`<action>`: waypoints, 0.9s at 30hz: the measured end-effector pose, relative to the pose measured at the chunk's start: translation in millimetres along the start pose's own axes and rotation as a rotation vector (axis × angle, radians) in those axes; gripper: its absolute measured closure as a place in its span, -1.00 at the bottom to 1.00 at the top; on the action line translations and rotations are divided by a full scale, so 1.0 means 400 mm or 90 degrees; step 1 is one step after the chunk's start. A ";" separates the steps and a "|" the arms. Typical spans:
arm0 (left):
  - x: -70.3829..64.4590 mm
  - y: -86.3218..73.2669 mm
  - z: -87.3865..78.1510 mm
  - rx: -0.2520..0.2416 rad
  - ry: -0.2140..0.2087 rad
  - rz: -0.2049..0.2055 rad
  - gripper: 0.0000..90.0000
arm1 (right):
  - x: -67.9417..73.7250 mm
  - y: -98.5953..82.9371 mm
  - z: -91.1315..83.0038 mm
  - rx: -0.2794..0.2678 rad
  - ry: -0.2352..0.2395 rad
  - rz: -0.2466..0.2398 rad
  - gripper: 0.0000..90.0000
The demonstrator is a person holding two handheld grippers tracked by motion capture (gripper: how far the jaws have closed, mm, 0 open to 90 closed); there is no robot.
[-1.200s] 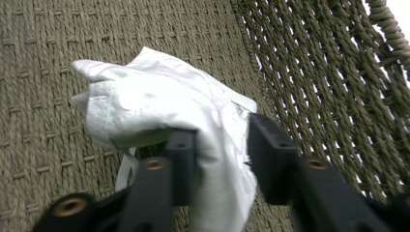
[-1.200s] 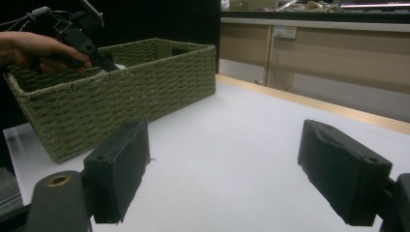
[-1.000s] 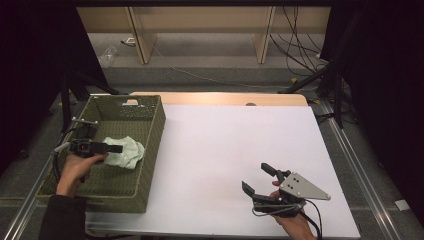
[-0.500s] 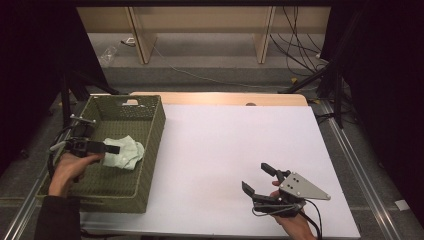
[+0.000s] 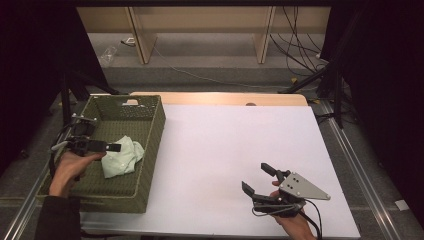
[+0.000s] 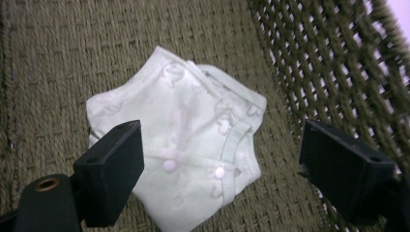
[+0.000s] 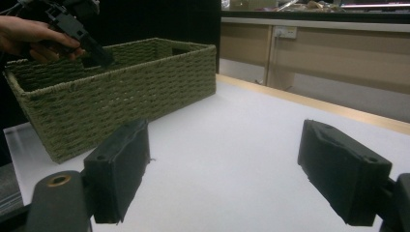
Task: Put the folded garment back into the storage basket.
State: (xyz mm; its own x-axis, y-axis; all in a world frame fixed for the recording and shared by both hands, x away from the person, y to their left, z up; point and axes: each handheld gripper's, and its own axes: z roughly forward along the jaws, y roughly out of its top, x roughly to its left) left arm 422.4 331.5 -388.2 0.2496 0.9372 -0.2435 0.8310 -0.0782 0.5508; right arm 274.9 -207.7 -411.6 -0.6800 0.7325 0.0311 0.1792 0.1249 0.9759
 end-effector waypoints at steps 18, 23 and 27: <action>-0.050 0.013 -0.003 -0.104 -0.014 0.017 -0.77 | 0.000 0.000 -0.001 0.000 0.000 0.001 -0.56; -0.062 0.015 -0.007 -0.127 -0.032 0.018 -0.77 | 0.000 0.000 -0.001 -0.001 0.000 0.001 -0.56; -0.071 0.016 -0.010 -0.145 -0.045 0.019 -0.78 | -0.001 0.001 -0.001 -0.001 -0.001 0.001 -0.56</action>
State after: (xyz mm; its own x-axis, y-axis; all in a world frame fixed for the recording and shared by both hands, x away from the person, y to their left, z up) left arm 418.7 305.6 -374.3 0.3130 0.9092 -0.2746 0.6905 -0.0194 0.7231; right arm 274.8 -208.1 -411.2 -0.6785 0.7338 0.0327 0.1791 0.1221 0.9762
